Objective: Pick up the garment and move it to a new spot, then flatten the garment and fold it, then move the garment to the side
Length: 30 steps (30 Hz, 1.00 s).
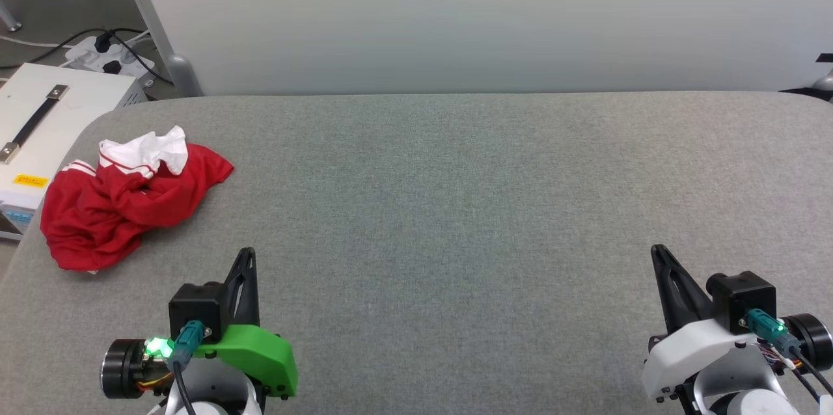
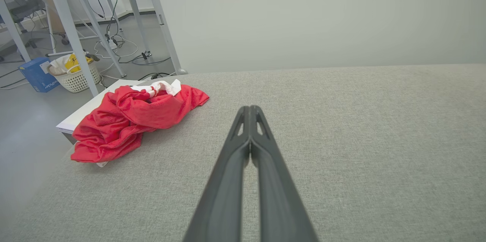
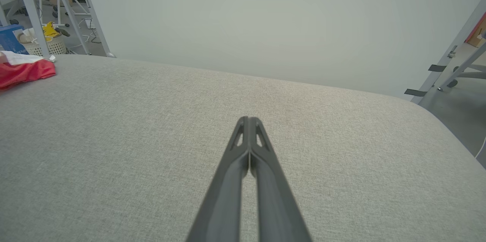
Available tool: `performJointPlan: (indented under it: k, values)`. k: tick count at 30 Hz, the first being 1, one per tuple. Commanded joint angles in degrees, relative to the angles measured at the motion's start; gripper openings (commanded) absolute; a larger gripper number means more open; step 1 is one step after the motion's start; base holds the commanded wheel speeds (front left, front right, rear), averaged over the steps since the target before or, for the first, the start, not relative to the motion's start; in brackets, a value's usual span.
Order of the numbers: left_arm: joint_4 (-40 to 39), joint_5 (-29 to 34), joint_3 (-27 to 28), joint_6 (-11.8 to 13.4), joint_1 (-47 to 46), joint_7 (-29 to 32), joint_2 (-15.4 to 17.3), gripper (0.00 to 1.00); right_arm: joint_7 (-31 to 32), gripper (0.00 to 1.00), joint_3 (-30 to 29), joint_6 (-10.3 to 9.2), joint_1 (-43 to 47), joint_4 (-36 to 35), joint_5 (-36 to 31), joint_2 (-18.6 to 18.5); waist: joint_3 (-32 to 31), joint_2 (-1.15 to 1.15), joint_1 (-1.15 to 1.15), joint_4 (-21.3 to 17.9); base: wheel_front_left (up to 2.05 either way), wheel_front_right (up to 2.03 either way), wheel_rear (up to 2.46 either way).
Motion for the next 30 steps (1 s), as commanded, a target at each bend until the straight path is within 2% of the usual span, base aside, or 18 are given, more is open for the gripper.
performJointPlan:
  k: [1, 30]
  values:
    - [-0.14, 0.55, 0.04, 0.24, -1.02, -0.04, -0.29, 0.0, 0.17, 0.0, 0.02, -0.06, -0.95, 0.1, -0.55, -0.04, 0.0, 0.0, 0.0, 0.0, 0.0, 0.0, 0.0]
    - [-0.14, 0.55, 0.04, 0.24, -1.02, -0.04, -0.29, 0.0, 0.17, 0.0, 0.02, -0.06, -0.95, 0.1, -0.55, -0.04, 0.0, 0.0, 0.0, 0.0, 0.0, 0.0, 0.0]
